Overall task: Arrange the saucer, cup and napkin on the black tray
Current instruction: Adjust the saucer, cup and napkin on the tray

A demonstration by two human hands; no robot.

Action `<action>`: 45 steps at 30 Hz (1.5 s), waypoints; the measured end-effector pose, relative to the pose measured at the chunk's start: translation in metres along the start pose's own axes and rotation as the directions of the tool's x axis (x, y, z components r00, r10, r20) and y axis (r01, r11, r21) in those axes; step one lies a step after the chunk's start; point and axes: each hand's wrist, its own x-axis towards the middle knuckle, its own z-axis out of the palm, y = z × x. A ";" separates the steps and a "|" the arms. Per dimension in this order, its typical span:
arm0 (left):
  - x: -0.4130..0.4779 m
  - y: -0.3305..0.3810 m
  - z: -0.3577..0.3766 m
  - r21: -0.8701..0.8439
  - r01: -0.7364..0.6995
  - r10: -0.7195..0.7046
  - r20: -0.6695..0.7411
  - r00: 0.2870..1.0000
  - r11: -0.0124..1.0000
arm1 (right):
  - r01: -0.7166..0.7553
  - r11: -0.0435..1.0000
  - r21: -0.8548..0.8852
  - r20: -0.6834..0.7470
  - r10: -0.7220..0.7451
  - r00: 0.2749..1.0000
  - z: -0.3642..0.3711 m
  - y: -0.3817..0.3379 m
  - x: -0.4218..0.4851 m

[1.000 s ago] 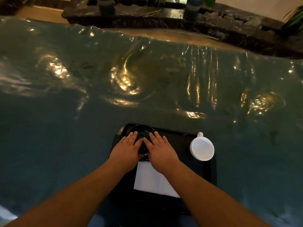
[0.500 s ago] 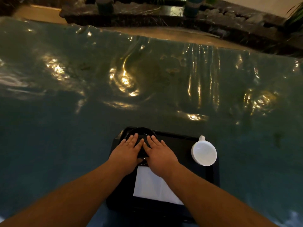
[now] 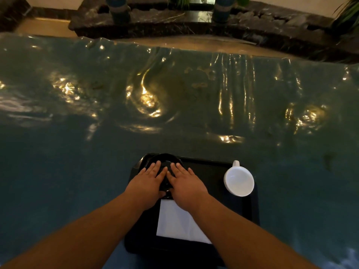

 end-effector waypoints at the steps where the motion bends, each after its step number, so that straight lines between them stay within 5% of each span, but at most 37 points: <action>1: 0.000 0.001 0.000 0.007 0.002 -0.002 -0.001 1.000 1.000 | -0.003 1.000 0.001 -0.002 0.003 1.000 0.000 0.000 0.000; 45: 0.011 0.044 -0.010 0.101 0.002 -0.011 0.086 0.996 0.995 | -0.052 0.997 0.051 0.023 0.051 0.998 -0.001 0.027 -0.027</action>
